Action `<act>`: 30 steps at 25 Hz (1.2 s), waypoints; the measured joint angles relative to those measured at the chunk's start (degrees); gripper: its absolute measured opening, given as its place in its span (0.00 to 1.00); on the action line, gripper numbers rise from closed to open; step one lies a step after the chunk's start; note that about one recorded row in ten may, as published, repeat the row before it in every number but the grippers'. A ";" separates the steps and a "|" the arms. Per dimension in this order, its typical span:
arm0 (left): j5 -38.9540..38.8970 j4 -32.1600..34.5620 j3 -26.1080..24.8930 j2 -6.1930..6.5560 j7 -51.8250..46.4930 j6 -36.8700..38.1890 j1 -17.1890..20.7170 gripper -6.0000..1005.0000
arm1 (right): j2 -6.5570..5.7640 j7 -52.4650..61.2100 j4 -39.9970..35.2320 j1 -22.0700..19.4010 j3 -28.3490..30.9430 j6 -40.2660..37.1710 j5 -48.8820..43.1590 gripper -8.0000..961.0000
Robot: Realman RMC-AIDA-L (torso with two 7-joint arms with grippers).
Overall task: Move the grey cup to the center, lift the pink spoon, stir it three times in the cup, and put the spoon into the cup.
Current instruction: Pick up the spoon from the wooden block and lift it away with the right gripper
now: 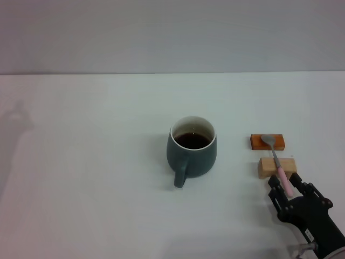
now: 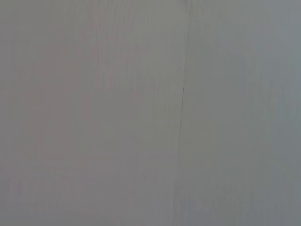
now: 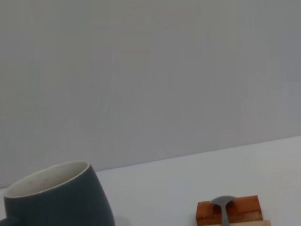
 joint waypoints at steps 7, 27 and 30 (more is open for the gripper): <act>0.00 0.00 0.00 0.18 0.00 -0.01 -0.06 0.00 | 0.00 0.01 -0.17 0.01 0.57 -0.10 0.06 0.51; 0.00 0.09 0.00 0.28 0.00 -0.09 -0.17 0.00 | 0.00 1.03 -0.51 0.61 0.53 0.24 0.20 0.40; 0.00 0.09 0.00 0.28 0.00 -0.08 -0.17 0.00 | 0.00 1.04 -0.57 0.69 0.33 0.24 0.20 0.38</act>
